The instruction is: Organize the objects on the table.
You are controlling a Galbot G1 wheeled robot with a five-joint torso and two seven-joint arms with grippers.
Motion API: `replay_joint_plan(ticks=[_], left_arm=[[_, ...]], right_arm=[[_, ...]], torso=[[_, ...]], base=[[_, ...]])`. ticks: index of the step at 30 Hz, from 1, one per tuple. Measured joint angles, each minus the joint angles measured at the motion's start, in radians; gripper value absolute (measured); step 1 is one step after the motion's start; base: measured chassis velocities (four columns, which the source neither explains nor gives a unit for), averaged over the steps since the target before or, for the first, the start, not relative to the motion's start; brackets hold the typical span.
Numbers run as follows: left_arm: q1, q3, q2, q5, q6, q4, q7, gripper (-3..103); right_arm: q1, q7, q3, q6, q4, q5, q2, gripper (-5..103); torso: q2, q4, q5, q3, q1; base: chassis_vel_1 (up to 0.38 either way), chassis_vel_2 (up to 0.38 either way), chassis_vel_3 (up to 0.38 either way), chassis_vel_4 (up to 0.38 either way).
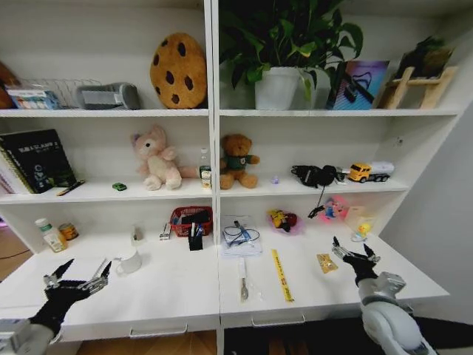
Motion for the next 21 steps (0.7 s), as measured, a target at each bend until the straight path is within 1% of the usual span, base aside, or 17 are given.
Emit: replay_joint_plan(ticks=[2,4,5,6,7,10,12,13,14,15,18,21], left_arm=[[0.000,0.000,0.000,0.000,0.000,0.000,0.000,100],[0.000,0.000,0.000,0.000,0.000,0.000,0.000,100],[0.000,0.000,0.000,0.000,0.000,0.000,0.000,100],[0.000,0.000,0.000,0.000,0.000,0.000,0.000,100],[0.000,0.000,0.000,0.000,0.000,0.000,0.000,100],[0.000,0.000,0.000,0.000,0.000,0.000,0.000,100],[0.000,0.000,0.000,0.000,0.000,0.000,0.000,100],[0.000,0.000,0.000,0.000,0.000,0.000,0.000,100],[0.000,0.000,0.000,0.000,0.000,0.000,0.000,100],[0.000,0.000,0.000,0.000,0.000,0.000,0.000,100],[0.000,0.000,0.000,0.000,0.000,0.000,0.000,100],[0.000,0.000,0.000,0.000,0.000,0.000,0.000,100]], right_arm=[[-0.006,-0.005,0.000,0.003,-0.003,-0.010,0.004,100],[-0.011,-0.007,-0.002,-0.011,-0.010,-0.010,0.005,100],[-0.009,-0.021,-0.008,-0.033,-0.045,-0.009,0.006,100],[0.001,-0.050,-0.015,-0.066,-0.091,-0.008,0.000,100],[0.014,-0.066,-0.021,-0.076,-0.119,-0.009,-0.009,100],[0.035,-0.078,-0.035,-0.079,-0.153,-0.017,-0.021,100],[0.084,-0.117,-0.060,-0.080,-0.222,-0.022,-0.046,100],[0.084,-0.117,-0.060,-0.080,-0.222,-0.022,-0.046,100],[0.123,-0.151,-0.087,-0.079,-0.283,-0.020,-0.064,100],[0.153,-0.169,-0.111,-0.087,-0.326,-0.014,-0.079,100],[0.183,-0.187,-0.136,-0.104,-0.366,0.000,-0.093,100],[0.189,-0.191,-0.143,-0.107,-0.373,0.004,-0.094,100]], torso=[[0.000,-0.0001,-0.0001,0.000,0.000],[0.000,0.0001,-0.0002,0.000,0.001],[0.000,0.0000,-0.0001,0.000,0.000],[0.000,-0.0001,0.0004,0.000,0.000],[0.000,-0.0001,0.0001,0.000,0.000],[0.000,-0.0002,-0.0001,0.000,0.000],[0.000,0.0000,0.0000,0.000,-0.001],[0.000,0.0000,0.0000,0.000,-0.001],[0.000,0.0001,0.0000,0.000,0.000],[0.000,0.0000,0.0002,0.000,0.000],[0.000,0.0002,0.0000,0.000,0.000],[0.000,0.0001,-0.0001,0.000,0.000]], base=[[-0.044,0.063,0.066,-0.040],[0.000,0.000,0.000,0.000],[0.000,0.000,0.000,0.000],[0.000,0.000,0.000,0.000],[0.000,0.000,0.000,0.000],[0.034,-0.022,-0.025,0.015],[0.025,-0.011,-0.014,0.014],[0.000,0.000,0.000,0.000],[0.000,0.000,0.000,0.000],[0.000,0.000,0.000,0.000],[0.000,0.000,0.000,0.000],[0.000,0.000,0.000,0.000]])
